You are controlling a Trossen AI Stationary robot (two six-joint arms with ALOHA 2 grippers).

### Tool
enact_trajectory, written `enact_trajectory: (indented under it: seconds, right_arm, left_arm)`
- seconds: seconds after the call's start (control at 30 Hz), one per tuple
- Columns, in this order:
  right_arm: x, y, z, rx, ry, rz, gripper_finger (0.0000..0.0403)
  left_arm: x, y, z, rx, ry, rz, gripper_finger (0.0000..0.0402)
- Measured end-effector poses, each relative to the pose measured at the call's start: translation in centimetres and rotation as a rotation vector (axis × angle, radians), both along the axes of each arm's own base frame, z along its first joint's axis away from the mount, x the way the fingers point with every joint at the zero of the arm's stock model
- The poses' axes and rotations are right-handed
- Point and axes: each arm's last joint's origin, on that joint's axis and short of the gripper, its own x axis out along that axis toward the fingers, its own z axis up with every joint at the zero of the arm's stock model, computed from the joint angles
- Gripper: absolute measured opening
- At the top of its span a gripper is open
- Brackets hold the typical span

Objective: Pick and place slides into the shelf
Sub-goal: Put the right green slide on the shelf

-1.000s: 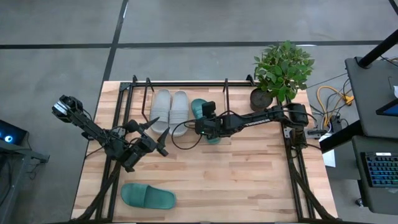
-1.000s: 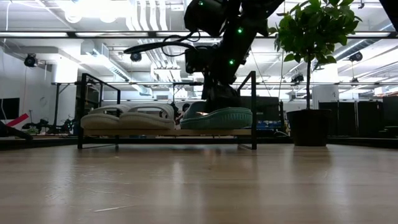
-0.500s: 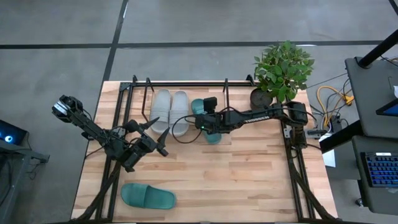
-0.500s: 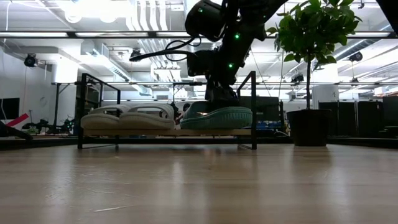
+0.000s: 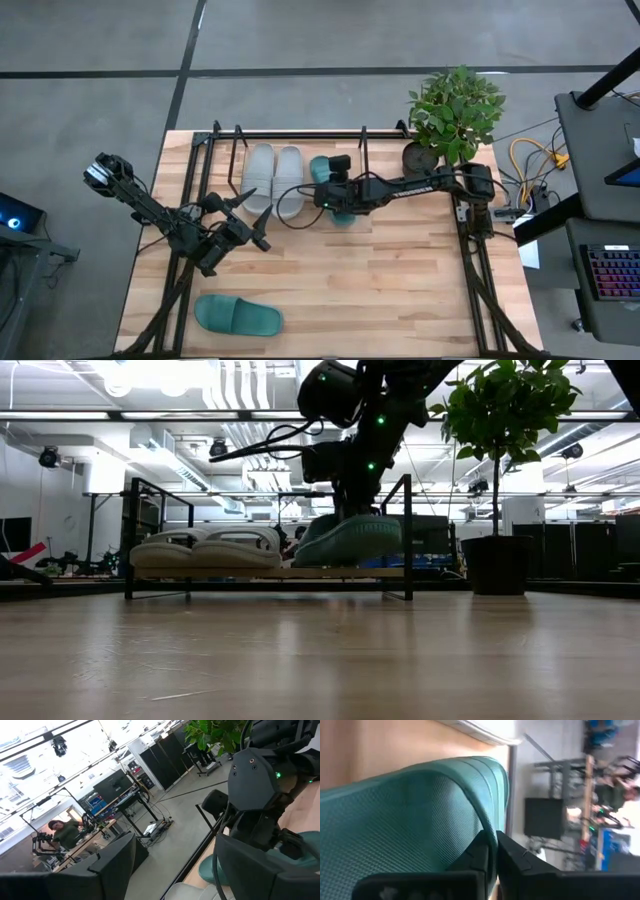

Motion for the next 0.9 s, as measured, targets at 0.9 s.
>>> enact_trajectory:
  seconds: [0.9]
  right_arm:
    - [-0.4,-6.1,0.9,-0.176,-0.097,-0.331,0.0011]
  left_arm:
    - [0.0,0.0,0.0,0.000,0.001,0.002,0.0258]
